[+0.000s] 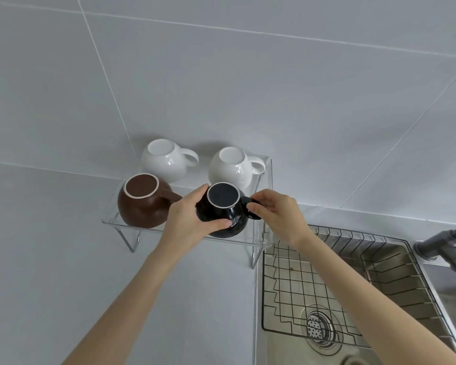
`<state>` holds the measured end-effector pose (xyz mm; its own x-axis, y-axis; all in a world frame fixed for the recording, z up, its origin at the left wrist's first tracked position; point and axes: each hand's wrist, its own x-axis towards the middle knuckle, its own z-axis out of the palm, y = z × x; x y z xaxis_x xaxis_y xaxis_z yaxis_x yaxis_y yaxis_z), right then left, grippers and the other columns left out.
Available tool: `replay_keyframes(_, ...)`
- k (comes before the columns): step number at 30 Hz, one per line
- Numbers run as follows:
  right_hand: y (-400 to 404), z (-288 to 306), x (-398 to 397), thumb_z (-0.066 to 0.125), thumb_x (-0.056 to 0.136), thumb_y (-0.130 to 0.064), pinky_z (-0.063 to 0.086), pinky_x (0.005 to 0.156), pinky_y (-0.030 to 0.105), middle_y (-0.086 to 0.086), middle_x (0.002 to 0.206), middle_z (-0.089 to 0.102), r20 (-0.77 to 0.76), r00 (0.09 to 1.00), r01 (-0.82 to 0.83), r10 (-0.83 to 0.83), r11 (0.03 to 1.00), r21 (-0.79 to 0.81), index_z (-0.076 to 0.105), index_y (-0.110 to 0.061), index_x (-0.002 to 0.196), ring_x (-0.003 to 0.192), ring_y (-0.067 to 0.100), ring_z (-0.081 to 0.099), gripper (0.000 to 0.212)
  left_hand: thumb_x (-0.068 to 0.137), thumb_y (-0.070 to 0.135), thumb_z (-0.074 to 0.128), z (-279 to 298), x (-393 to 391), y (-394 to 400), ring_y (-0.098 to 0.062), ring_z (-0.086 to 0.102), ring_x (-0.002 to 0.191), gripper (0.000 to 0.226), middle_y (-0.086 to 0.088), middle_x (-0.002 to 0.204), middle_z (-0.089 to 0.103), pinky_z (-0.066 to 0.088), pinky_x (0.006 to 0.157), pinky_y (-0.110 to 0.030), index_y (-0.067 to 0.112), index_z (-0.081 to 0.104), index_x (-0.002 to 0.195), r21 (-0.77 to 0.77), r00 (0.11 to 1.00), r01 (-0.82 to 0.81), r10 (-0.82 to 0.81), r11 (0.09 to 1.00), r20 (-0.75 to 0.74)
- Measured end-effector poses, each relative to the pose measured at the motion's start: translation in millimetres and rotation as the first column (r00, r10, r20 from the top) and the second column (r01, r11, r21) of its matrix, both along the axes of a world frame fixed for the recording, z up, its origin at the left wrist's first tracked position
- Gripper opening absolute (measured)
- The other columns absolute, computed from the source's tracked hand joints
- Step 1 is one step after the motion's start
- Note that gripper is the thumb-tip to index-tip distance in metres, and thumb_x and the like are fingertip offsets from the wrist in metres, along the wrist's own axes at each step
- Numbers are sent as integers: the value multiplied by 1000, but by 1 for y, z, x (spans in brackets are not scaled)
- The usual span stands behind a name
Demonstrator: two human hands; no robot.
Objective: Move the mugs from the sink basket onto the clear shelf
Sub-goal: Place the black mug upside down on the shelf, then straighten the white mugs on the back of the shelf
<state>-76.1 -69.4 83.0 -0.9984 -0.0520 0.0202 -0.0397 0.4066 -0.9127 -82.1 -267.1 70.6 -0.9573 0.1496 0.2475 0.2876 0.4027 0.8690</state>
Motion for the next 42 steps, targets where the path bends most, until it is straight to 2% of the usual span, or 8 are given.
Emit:
replay_keyframes(4,1,-1,2,65,81,-12,49,65,3,-12,72,67,-25,1000,8,-8,1000,0,67,-12,85,66,-7,64,5,44,49,74,9,0,0,32,44,82,54,60,84,46,30,68,9,50,44,89,-29,999,37,-36,999,24)
replay_keyframes(11,2,-2,4,66,80,-11,51,65,5,-12,71,67,-42,999,8,-8,1000,-5,67,-11,85,63,-6,65,5,44,48,74,8,0,-1,32,44,84,55,61,84,46,30,68,10,52,44,90,-23,998,62,-61,998,35)
replay_keyframes(20,3,0,10,66,81,-10,53,68,8,-15,71,69,-50,999,-2,1,1000,-20,63,-30,74,65,-3,66,21,48,37,78,8,3,0,32,44,82,55,61,81,45,30,68,9,53,43,87,-59,996,64,-61,996,58)
replay_keyframes(32,5,2,7,67,80,-14,50,66,5,-14,74,68,-16,1000,-9,9,999,32,67,-16,85,66,-9,64,5,47,41,79,10,3,-2,34,42,81,61,62,78,44,29,68,10,53,42,94,-65,992,84,-78,994,95)
replay_keyframes(34,7,7,4,68,79,-21,47,68,2,-13,80,69,-3,1000,-5,5,999,43,66,-20,90,74,-8,64,12,44,51,77,14,-3,-6,29,47,79,61,56,79,50,34,70,6,52,47,96,-69,988,102,-93,992,122)
replay_keyframes(38,19,19,-15,63,83,-20,47,82,11,-1,95,70,-97,989,113,-108,993,45,65,-15,105,89,7,64,22,54,59,74,25,-25,-12,-5,46,108,85,12,129,51,36,87,-23,30,46,129,-50,981,54,-44,997,188)
replay_keyframes(40,23,22,-30,59,86,-14,47,86,17,1,98,69,-129,980,156,-149,986,51,65,-13,105,92,11,63,20,66,54,68,32,-40,-12,-9,47,113,73,1,137,50,35,89,-24,25,46,130,-20,982,48,-44,999,184)
replay_keyframes(42,26,22,-46,57,86,-9,44,81,4,2,102,68,-152,974,182,-168,980,78,64,-10,106,93,12,61,21,72,49,66,38,-56,-7,-9,48,119,66,-2,137,50,35,92,-23,19,48,128,9,977,67,-67,998,203)
